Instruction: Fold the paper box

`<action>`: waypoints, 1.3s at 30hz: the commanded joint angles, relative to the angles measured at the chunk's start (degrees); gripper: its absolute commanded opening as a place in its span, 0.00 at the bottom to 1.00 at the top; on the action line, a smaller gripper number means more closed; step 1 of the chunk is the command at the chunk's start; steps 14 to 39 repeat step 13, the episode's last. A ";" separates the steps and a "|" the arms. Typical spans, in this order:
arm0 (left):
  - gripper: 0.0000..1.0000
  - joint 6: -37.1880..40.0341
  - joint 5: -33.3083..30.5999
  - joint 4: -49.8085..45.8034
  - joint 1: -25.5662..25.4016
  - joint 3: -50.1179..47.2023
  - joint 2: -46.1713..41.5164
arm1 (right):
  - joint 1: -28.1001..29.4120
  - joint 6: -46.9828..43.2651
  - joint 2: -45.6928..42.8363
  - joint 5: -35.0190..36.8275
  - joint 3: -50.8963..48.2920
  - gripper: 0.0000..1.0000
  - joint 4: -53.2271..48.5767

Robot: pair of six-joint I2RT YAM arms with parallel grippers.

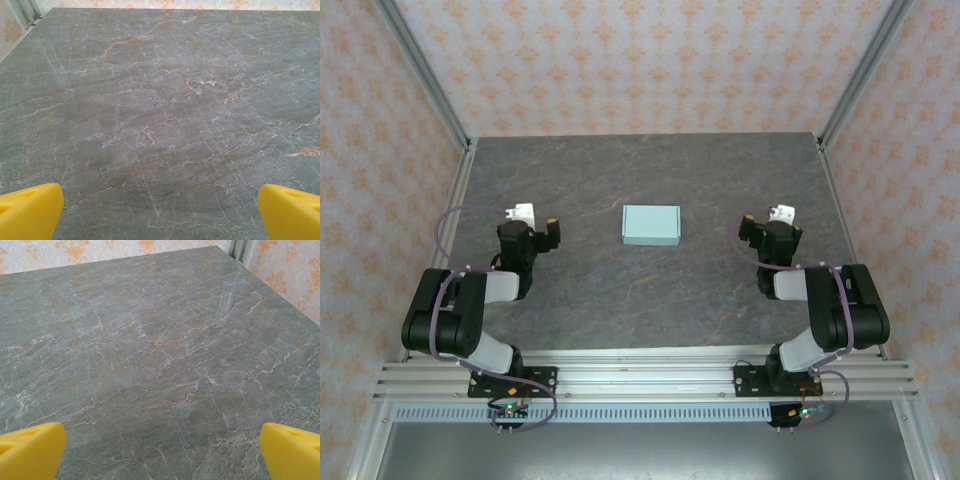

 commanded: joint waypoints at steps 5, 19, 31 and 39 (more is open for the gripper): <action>1.00 0.77 -1.70 -0.29 -0.45 1.12 -0.42 | -0.28 0.87 0.14 -0.25 0.53 0.99 -0.04; 1.00 0.75 -1.70 -0.25 -0.42 1.12 -0.38 | -0.28 0.89 0.01 -0.25 0.42 0.99 0.00; 1.00 0.75 -1.70 -0.25 -0.42 1.12 -0.38 | -0.28 0.89 0.01 -0.25 0.42 0.99 0.00; 1.00 0.75 -1.70 -0.25 -0.42 1.12 -0.38 | -0.28 0.89 0.01 -0.25 0.42 0.99 0.00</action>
